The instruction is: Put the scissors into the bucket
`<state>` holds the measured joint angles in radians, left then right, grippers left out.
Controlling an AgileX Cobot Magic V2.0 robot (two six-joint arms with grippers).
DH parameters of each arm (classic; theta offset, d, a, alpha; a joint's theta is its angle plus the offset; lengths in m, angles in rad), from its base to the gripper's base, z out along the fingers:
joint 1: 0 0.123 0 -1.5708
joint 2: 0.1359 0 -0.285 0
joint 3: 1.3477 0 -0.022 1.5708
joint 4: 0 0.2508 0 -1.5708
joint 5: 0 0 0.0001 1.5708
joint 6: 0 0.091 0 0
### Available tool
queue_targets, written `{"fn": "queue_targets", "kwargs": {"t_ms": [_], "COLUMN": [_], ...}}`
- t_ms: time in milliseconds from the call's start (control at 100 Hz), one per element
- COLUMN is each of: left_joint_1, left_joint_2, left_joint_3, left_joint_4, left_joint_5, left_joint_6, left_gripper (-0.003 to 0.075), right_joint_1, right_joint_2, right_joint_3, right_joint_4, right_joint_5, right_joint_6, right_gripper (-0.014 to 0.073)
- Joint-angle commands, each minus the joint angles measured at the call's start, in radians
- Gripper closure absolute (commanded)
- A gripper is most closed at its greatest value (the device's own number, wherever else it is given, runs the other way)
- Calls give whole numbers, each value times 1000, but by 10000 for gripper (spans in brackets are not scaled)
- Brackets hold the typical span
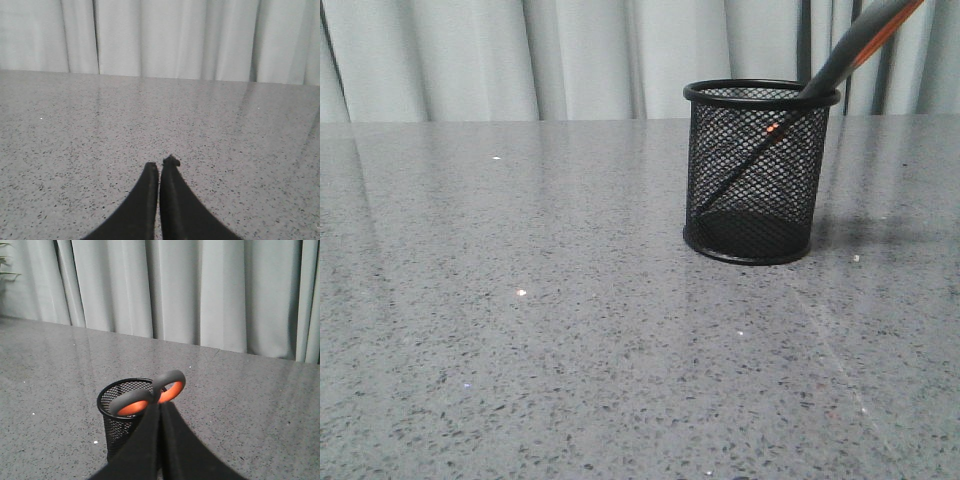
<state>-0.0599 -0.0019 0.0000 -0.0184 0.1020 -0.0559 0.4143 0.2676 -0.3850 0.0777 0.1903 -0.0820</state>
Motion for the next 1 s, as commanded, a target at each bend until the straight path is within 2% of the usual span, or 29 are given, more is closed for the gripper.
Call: {"fn": "queue_targets", "kwargs": {"t_ms": [0, 510, 680, 820, 990], "left_joint_1": [1, 1, 1, 1, 1], "left_joint_2": [-29, -29, -29, -29, -29], "left_joint_3": [41, 41, 41, 41, 41], "left_joint_4": [-6, -6, -6, -6, -6], "left_joint_5": [-72, -72, -72, -72, -72], "left_joint_6": [-8, -8, -8, -8, -8], "left_gripper": [740, 740, 740, 740, 740], "right_joint_1": [-5, -15, -160, -283, -331], "right_joint_2": [6, 6, -1, -47, -164], "right_joint_3": [-25, -7, 79, 168, 306], "right_joint_4": [4, -13, -7, -3, -3], "right_joint_5": [-71, -74, -190, -198, -202], "right_joint_6": [-2, -2, -2, -2, -2], "right_gripper": [645, 645, 645, 645, 645]}}
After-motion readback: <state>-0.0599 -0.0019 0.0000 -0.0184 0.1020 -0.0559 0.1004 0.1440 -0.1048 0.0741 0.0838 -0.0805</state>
